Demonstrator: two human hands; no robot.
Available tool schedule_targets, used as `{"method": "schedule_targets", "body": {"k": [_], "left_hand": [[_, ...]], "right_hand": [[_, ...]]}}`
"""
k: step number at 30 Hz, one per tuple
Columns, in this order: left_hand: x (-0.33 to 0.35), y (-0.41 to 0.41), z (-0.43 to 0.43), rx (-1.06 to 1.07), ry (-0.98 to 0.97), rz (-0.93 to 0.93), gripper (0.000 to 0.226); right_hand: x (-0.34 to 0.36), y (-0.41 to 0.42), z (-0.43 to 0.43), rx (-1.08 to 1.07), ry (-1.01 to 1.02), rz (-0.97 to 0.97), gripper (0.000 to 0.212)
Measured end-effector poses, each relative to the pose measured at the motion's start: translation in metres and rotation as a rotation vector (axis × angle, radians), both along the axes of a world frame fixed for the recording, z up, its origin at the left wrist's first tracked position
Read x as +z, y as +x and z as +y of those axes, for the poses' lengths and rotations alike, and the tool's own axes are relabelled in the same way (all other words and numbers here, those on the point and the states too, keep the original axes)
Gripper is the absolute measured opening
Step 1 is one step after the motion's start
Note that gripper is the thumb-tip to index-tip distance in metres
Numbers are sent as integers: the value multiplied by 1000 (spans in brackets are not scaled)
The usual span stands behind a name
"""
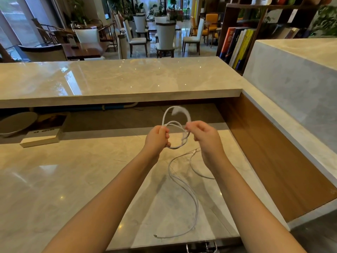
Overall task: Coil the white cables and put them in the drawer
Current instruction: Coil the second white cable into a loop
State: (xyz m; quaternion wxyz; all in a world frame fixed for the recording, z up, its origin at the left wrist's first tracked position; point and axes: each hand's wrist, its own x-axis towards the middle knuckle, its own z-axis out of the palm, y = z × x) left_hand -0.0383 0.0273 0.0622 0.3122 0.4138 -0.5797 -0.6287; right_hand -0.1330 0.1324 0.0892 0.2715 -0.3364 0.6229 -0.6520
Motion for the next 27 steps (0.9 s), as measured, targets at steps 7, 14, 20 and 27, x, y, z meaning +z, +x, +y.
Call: {"method": "schedule_targets", "body": {"k": [7,14,20,27], "left_hand": [[-22,13,-43,172,616,342,27],[-16,24,-71,248,706,595,25],[-7,38,-70,98,776,799,35],[10,22,-42,-104,283,322,24]], "right_hand": [[23,-10,24,97,-331,-358,27],[53,-29,46,-112,-461,-405,24],[-14,-66,39,-337,74,-404,25],[-74,-64,11,-132,874,234,40]]}}
